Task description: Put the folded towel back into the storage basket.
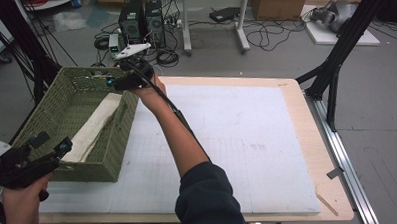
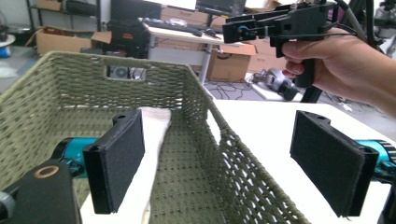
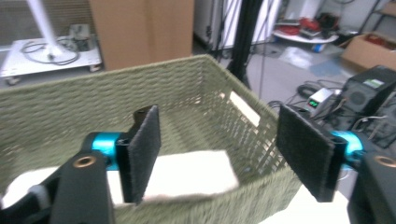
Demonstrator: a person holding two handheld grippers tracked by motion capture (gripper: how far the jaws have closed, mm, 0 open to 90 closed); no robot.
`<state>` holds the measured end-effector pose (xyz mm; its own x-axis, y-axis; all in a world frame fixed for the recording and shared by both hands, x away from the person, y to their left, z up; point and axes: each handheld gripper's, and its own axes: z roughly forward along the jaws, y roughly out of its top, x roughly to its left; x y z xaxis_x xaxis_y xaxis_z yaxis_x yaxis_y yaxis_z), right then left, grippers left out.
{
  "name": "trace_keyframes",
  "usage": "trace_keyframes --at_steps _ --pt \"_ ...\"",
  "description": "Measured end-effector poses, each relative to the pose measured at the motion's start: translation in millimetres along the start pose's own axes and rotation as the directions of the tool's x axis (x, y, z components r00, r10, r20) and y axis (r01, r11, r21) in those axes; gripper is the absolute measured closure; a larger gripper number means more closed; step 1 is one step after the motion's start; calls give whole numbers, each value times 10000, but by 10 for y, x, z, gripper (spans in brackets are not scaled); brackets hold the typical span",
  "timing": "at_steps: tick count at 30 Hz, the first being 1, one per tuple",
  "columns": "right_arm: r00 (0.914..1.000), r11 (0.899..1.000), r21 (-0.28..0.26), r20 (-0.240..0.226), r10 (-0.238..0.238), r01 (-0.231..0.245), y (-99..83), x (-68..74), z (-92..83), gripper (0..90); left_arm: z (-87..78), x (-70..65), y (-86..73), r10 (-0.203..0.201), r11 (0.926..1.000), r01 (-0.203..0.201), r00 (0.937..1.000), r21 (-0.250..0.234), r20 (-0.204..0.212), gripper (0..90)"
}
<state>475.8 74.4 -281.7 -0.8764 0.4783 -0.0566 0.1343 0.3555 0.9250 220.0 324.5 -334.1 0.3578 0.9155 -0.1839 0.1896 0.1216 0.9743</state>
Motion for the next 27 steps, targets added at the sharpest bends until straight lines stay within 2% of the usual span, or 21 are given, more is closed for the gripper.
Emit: trace_keyframes --at_steps 4,6,8,13,22,27 --pt "9997 9999 -45 -170 157 -158 -78 -32 -172 223 46 -55 -7 94 9999 -96 9985 49 535 182" --pt "9995 9997 100 -234 222 -220 -99 -54 -237 183 72 -85 -8 144 9999 -149 9971 64 742 183" --pt "9992 9996 114 -321 250 -246 -114 -74 -314 178 101 -116 -13 303 9993 -320 9951 167 940 183" --pt "9992 9998 -112 -352 189 -193 -151 -75 -507 177 159 -169 -16 306 9991 -344 9896 241 1408 183" --pt "9997 9995 -228 -59 231 -232 -308 -118 -902 175 262 -292 -24 457 9979 -538 9789 358 1993 184" --pt "9993 9991 -347 245 269 -261 -421 -151 -1173 170 319 -361 -41 764 9962 -841 9673 215 2418 191"
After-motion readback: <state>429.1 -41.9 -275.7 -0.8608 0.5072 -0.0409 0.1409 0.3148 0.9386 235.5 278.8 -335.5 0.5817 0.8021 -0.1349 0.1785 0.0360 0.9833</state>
